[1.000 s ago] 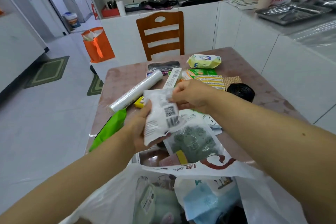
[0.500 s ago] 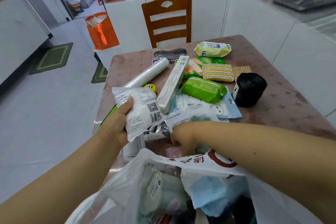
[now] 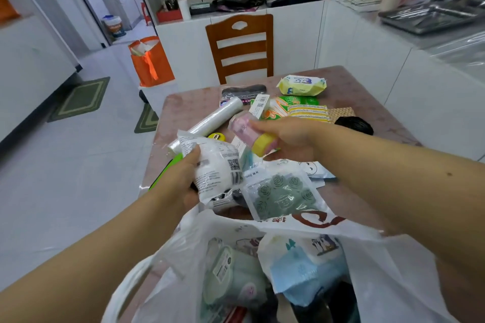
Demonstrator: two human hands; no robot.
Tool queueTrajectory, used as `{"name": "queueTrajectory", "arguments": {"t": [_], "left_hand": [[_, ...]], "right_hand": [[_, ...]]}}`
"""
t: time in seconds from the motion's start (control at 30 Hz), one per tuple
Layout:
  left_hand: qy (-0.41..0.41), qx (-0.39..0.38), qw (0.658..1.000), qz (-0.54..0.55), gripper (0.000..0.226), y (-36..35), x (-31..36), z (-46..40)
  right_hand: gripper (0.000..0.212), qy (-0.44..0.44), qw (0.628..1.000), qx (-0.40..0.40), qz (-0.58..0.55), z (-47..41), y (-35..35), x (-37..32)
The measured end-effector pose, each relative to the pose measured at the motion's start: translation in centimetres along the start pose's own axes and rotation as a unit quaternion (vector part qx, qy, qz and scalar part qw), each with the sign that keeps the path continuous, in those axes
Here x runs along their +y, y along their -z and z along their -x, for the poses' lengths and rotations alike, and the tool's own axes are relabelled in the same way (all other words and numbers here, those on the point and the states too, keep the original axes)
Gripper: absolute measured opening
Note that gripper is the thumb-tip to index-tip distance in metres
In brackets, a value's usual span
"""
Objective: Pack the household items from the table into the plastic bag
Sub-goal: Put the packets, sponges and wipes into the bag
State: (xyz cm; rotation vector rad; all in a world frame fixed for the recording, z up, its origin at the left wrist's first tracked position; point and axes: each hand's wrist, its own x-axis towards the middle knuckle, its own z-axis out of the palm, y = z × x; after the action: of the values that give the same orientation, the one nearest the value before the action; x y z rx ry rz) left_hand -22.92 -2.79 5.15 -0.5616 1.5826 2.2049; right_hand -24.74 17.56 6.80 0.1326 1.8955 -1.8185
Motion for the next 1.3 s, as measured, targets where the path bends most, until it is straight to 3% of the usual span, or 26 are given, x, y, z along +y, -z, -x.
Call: {"name": "queueTrajectory", "arguments": {"t": [0.13, 0.3, 0.43, 0.57, 0.63, 0.7, 0.77, 0.8, 0.87, 0.97, 1.07, 1.2, 1.23, 1.3], "left_hand": [[-0.025, -0.045, 0.999, 0.003, 0.029, -2.9, 1.5, 2.5], [0.029, -0.111, 0.993, 0.002, 0.049, -4.4, 2.7, 4.8], [0.027, -0.145, 0.972, -0.181, 0.061, -3.7, 4.6, 7.2], [-0.020, -0.137, 0.903, -0.407, 0.068, -1.5, 7.2, 12.0], [-0.058, -0.137, 0.848, -0.509, 0.084, -0.1, 7.9, 14.9], [-0.058, -0.122, 0.761, -0.635, 0.106, 0.9, 8.0, 17.2], [-0.043, -0.104, 0.692, -0.713, 0.100, 1.5, 7.6, 18.1], [-0.048, -0.102, 0.688, -0.717, 0.088, 1.6, 7.3, 18.2], [-0.083, -0.113, 0.737, -0.661, 0.052, 1.8, 7.2, 17.9], [-0.124, -0.121, 0.828, -0.533, 0.028, 2.0, 7.4, 17.8], [-0.119, -0.154, 0.866, -0.461, 0.030, 2.4, 7.3, 18.5], [-0.063, -0.208, 0.880, -0.421, 0.060, 4.0, 7.4, 18.8], [-0.046, -0.222, 0.880, -0.417, 0.069, 4.4, 7.5, 18.7], [-0.036, -0.237, 0.881, -0.408, 0.075, 4.8, 7.8, 18.7]], "right_hand": [[0.030, -0.010, 0.998, 0.035, -0.056, 0.9, -2.1, -0.9], [0.036, -0.031, 0.980, -0.015, -0.196, 3.7, -3.5, -2.2], [0.032, 0.010, 0.977, 0.079, -0.199, 7.6, -4.0, -3.1], [0.027, 0.064, 0.982, 0.061, -0.167, 13.5, -3.4, -3.6], [0.047, 0.062, 0.990, 0.010, -0.130, 15.8, -2.7, -3.0], [0.077, 0.015, 0.992, -0.046, -0.115, 17.1, -1.9, -1.6], [0.088, -0.035, 0.992, -0.094, -0.071, 17.5, -2.2, -0.3], [0.083, -0.061, 0.991, -0.116, -0.036, 17.4, -2.9, 0.2], [0.067, -0.091, 0.986, -0.134, 0.046, 17.0, -4.9, 1.0], [0.081, -0.072, 0.966, -0.110, 0.221, 15.0, -7.3, 2.1], [0.083, -0.033, 0.879, -0.126, 0.458, 14.2, -9.2, 2.9], [0.055, 0.063, 0.753, -0.075, 0.651, 16.5, -11.3, 1.9], [0.046, 0.091, 0.746, -0.042, 0.659, 16.8, -11.1, 1.0], [0.039, 0.109, 0.787, 0.021, 0.607, 16.3, -9.8, -1.3]]}}
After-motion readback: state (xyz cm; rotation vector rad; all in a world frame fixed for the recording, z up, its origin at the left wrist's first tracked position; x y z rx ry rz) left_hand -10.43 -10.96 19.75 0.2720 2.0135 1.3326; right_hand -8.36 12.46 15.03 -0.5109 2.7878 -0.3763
